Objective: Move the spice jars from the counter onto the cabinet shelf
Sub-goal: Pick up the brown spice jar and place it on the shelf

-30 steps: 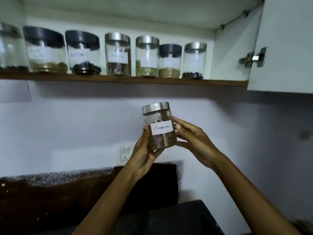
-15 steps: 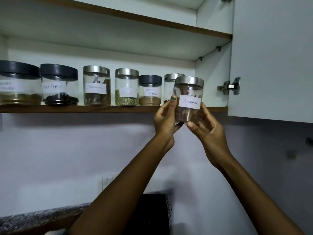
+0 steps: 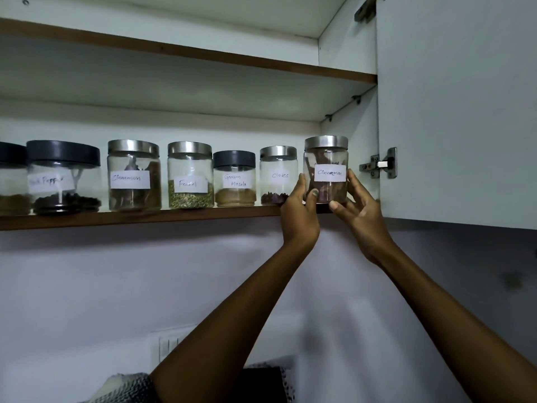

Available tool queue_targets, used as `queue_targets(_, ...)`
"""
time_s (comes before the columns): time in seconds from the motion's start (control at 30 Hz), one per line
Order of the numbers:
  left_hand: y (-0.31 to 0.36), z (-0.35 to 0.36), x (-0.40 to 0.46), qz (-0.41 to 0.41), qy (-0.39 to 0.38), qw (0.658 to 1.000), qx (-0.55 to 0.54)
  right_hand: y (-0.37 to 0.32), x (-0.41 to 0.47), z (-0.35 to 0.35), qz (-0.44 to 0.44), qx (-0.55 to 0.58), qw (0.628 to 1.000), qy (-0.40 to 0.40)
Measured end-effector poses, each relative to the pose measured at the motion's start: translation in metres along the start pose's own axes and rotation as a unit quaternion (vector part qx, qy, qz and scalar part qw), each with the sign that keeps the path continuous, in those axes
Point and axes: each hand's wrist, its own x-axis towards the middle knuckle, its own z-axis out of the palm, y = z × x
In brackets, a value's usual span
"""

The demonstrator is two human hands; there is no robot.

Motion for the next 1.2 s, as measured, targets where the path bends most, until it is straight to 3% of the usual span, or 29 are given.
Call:
queue_targets(0.13, -0.007, 0.007, 0.012, 0.011, 0.002, 0.995, 0.095, 0.01, 0.013, -0.006, 0.005, -0.015, 1.0, -0.004)
queue_targets(0.57, -0.016, 0.033, 0.011, -0.029, 0.016, 0.967, 0.254, 0.032, 0.029, -0.006, 0.029, -0.078, 0.994, -0.068)
queue_targets(0.97, -0.025, 0.049, 0.004, -0.049, -0.097, 0.927, 0.359, 0.056, 0.032, 0.007, 0.014, -0.264, 0.965, -0.001)
queue_targets(1.2, -0.027, 0.045, 0.003, -0.033, -0.112, 0.925, 0.363, 0.054, 0.028, 0.007, 0.038, -0.271, 0.962, -0.004)
